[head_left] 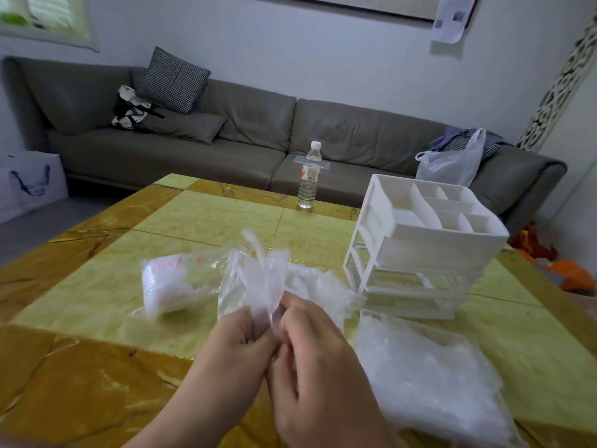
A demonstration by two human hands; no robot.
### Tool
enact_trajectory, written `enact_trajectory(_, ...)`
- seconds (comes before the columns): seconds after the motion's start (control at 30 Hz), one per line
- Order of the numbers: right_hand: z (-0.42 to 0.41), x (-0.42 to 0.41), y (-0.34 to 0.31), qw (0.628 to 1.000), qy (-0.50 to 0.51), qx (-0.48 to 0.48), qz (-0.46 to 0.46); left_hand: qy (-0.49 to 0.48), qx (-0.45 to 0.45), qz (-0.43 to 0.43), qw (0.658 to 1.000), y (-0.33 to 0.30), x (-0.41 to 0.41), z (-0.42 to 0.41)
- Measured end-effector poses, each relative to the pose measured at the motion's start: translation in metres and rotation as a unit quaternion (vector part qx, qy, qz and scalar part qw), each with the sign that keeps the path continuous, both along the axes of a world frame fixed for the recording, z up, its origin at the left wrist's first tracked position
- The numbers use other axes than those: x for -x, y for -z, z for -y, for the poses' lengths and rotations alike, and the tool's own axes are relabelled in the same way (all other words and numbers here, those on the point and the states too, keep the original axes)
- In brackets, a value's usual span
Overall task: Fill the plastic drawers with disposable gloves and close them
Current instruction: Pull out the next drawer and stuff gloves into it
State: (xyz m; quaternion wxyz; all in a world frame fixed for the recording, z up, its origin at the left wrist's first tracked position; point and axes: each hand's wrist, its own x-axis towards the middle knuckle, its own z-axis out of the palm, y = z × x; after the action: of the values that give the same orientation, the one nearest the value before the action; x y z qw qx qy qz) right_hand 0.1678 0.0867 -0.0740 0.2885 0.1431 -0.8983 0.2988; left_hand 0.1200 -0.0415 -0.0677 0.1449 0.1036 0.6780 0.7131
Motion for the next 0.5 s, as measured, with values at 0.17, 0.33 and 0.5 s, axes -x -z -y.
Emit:
enact_trajectory(0.17, -0.0023, 0.0008, 0.0030, 0.996, 0.036, -0.082, 0.013, -0.014, -0.184, 0.139, 0.973, -0.0030, -0.0005, -0.0001)
enact_trajectory(0.33, 0.0002, 0.0029, 0.0075, 0.980, 0.037, -0.180, 0.074, 0.029, -0.180, 0.147, 0.972, -0.0073, -0.0038, -0.0002)
enact_trajectory(0.5, -0.0014, -0.0056, -0.0006, 0.993, -0.017, -0.095, 0.075, -0.031, -0.185, 0.147, 0.971, -0.0069, -0.0021, -0.0002)
